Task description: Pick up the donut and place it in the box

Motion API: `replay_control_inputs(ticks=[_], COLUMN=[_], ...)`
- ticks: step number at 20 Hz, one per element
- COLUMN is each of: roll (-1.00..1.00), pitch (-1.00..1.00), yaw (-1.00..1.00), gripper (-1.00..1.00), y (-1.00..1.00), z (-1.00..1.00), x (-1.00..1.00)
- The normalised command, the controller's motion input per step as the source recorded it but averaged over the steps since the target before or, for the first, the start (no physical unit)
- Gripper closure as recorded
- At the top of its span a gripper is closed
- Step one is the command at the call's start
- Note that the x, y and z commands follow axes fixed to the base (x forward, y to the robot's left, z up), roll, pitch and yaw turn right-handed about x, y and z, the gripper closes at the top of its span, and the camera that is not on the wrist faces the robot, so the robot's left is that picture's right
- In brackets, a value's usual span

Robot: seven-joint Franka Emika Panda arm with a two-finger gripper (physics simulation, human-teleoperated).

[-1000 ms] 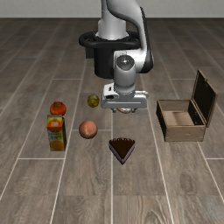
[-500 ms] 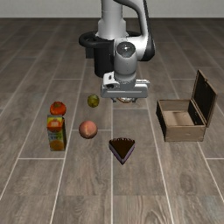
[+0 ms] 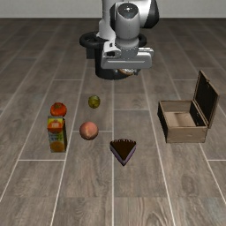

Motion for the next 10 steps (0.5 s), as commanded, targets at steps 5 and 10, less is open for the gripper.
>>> replay_control_inputs(ticks=[5,10], roll=[0.0,0.0], pitch=[0.0,0.0], yaw=[0.0,0.0], gripper=[1.0,1.0], y=[0.8,1.0], z=[0.2,0.0], x=[0.0,0.0])
